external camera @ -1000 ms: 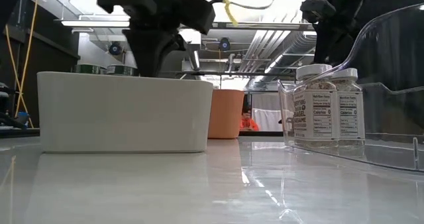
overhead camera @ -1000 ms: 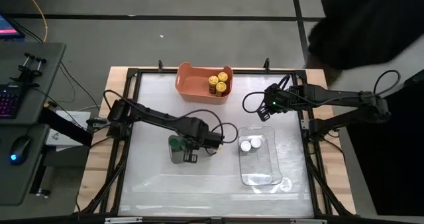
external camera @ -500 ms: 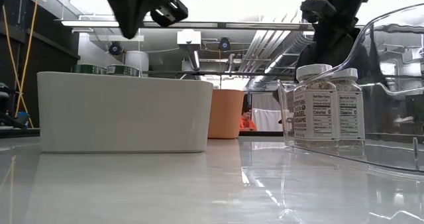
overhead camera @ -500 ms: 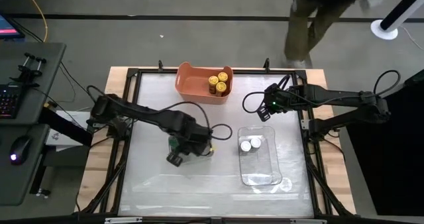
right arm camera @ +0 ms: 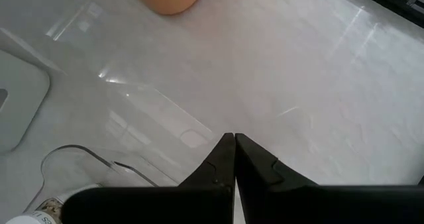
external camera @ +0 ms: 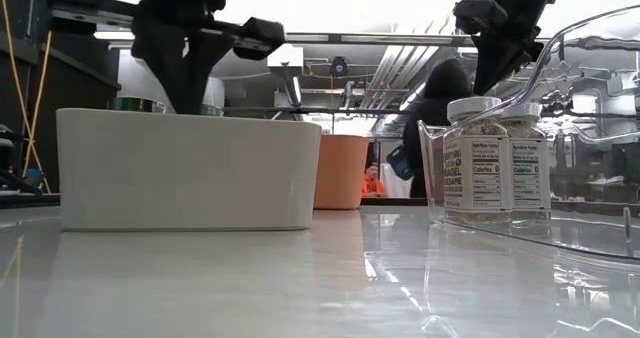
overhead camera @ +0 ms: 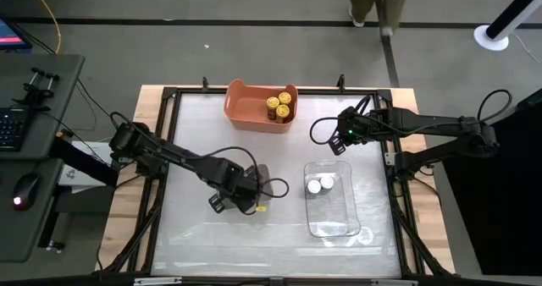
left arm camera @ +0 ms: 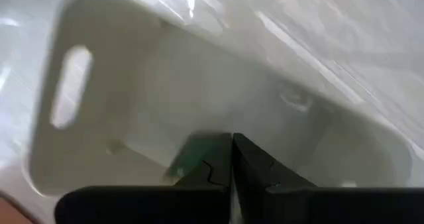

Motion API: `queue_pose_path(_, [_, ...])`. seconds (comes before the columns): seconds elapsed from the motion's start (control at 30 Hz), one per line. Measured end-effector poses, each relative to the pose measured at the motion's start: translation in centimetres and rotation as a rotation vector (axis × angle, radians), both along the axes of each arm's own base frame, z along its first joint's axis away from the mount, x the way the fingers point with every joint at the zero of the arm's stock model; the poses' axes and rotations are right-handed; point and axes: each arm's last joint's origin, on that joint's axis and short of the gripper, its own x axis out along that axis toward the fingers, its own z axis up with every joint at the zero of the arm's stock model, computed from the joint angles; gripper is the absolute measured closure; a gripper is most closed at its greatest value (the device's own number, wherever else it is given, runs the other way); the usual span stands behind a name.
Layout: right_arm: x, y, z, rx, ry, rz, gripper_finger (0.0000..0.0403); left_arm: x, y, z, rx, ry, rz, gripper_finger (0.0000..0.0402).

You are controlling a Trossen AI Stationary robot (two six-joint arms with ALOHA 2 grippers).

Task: Sort spices by type
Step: Adjust the green seasoning bottle in the gray bin

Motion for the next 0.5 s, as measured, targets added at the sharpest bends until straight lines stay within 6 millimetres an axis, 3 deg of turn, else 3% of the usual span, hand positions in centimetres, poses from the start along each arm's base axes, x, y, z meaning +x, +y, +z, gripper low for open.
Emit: queue_pose_path(0.5, [0.0, 0.0, 0.0, 0.0, -0.001, 0.0, 0.0403, -0.53, 0.26, 0.03, 0.02, 0.05, 0.008, 0.0401])
